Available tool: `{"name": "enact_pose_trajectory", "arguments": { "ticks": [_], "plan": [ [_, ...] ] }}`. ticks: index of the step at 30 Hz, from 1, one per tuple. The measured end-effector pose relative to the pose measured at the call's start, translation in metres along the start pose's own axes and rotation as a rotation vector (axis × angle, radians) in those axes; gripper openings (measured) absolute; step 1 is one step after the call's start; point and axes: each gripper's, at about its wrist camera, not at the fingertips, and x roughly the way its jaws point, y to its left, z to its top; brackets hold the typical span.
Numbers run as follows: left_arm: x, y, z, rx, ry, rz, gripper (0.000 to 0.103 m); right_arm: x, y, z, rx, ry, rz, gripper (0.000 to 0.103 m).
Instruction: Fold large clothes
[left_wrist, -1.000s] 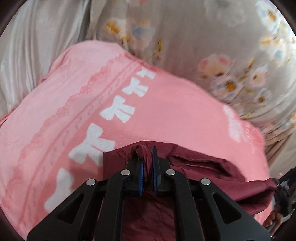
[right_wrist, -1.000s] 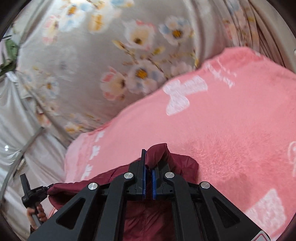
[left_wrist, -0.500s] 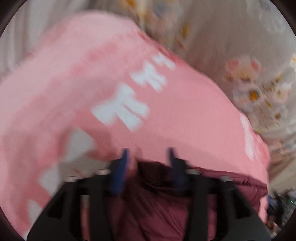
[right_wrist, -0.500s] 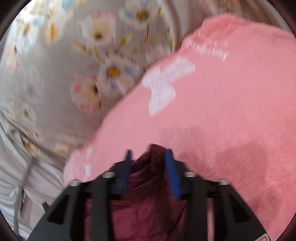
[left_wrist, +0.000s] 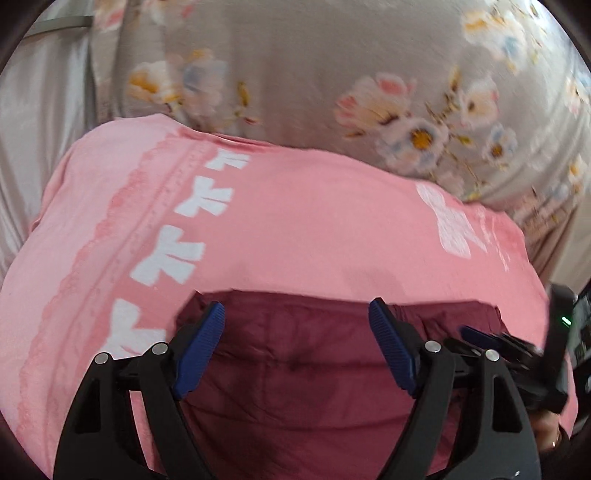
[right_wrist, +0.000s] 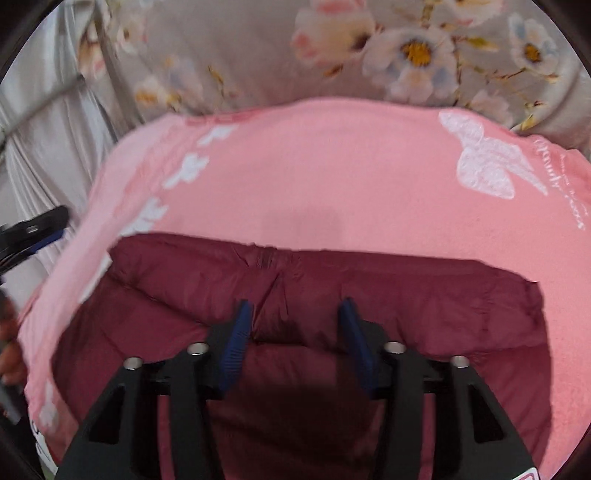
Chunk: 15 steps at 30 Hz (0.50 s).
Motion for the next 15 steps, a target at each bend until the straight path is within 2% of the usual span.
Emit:
{"name": "enact_pose_trajectory", "arguments": {
  "ticks": [1,3,7,9,12,15],
  "plan": [
    [0.003,-0.003,-0.002,0.008,0.009,-0.005,0.078,0.007,-0.001,0.001,-0.003,0.018,-0.016,0.004],
    [0.008,-0.009,-0.002,0.021,0.021,-0.008,0.078,0.015,-0.004,0.008,0.004,0.029,-0.017,0.001],
    [0.024,-0.018,0.015,0.044,0.024,-0.015,0.078,-0.018,0.001,0.038,-0.008,-0.096,-0.007,0.001],
    [0.042,-0.027,0.026,0.052,0.04,-0.02,0.078,-0.021,0.006,0.052,-0.021,-0.12,-0.01,0.001],
    [0.087,-0.041,0.028,0.062,0.112,-0.015,0.077,0.01,0.004,0.063,-0.021,-0.064,-0.03,0.001],
    [0.135,-0.05,0.012,0.088,0.188,0.045,0.073,0.05,-0.004,0.056,0.003,0.002,-0.049,0.0]
  ]
}}
